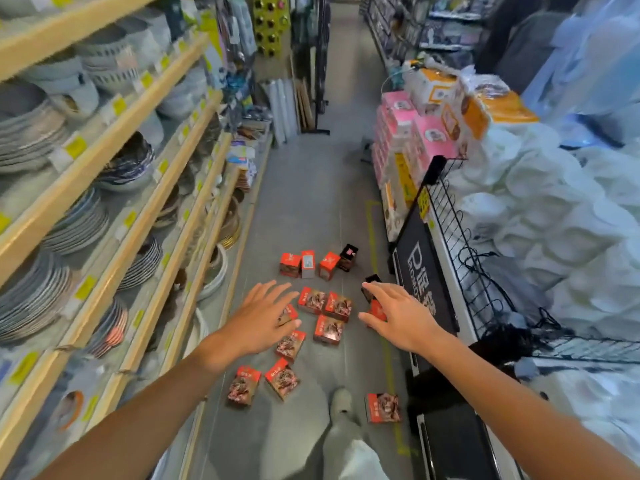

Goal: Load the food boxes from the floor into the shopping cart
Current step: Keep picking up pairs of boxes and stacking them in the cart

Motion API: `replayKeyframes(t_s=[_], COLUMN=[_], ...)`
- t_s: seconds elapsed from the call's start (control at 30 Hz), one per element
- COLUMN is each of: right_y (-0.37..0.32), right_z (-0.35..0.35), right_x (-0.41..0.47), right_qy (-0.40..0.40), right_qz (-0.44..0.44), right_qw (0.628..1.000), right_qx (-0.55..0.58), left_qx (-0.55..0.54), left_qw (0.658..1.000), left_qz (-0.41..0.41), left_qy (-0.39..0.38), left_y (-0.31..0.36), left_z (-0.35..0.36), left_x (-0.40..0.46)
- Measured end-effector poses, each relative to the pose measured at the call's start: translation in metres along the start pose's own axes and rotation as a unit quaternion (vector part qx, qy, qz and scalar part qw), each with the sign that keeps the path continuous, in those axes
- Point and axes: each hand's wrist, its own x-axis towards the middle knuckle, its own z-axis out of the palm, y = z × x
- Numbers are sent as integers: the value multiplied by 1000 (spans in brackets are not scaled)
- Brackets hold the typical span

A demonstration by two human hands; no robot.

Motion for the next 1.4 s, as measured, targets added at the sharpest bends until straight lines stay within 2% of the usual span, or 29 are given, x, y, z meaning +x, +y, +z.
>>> replayKeyframes(t_s=[0.17, 0.47, 0.6, 0.7, 0.83, 0.93, 1.03, 1.13, 1.3, 1.33, 1.4], right_y=[30, 28, 10, 2, 2, 4, 15, 27, 50, 55, 63], right_z=[11, 88, 146, 202, 296, 374, 454, 530, 633, 650, 679], right_x=[91, 219, 261, 290, 320, 337, 352, 361, 370, 372, 377], right_qy=[-30, -170, -212, -235, -274, -290, -317, -337, -358, -363, -375], right_qz=[-37, -82, -104, -90, -71, -55, -41, -32, -29, -31, -33], right_qw=[999, 982, 972, 967, 958, 954, 946, 938, 931, 929, 925], right_qx=[-1, 13, 15, 36, 41, 53, 60, 70, 62, 59, 55], left_qx=[-7, -120, -138, -143, -213, -218, -243, -291, -368, -360, -329], left_qw=[998, 984, 974, 967, 950, 940, 910, 863, 748, 746, 762], left_qz=[-57, -135, -176, -205, -227, -262, -330, -408, -552, -561, -556], left_qy=[-26, -6, -31, -43, -25, -17, -65, -65, -10, -16, -52], left_y=[-41, -103, -160, -200, -246, -275, -305, -331, -349, -350, -353], left_z=[20, 71, 134, 190, 286, 369, 451, 530, 638, 660, 697], left_x=[63, 99, 107, 112, 112, 111, 112, 112, 129, 131, 139])
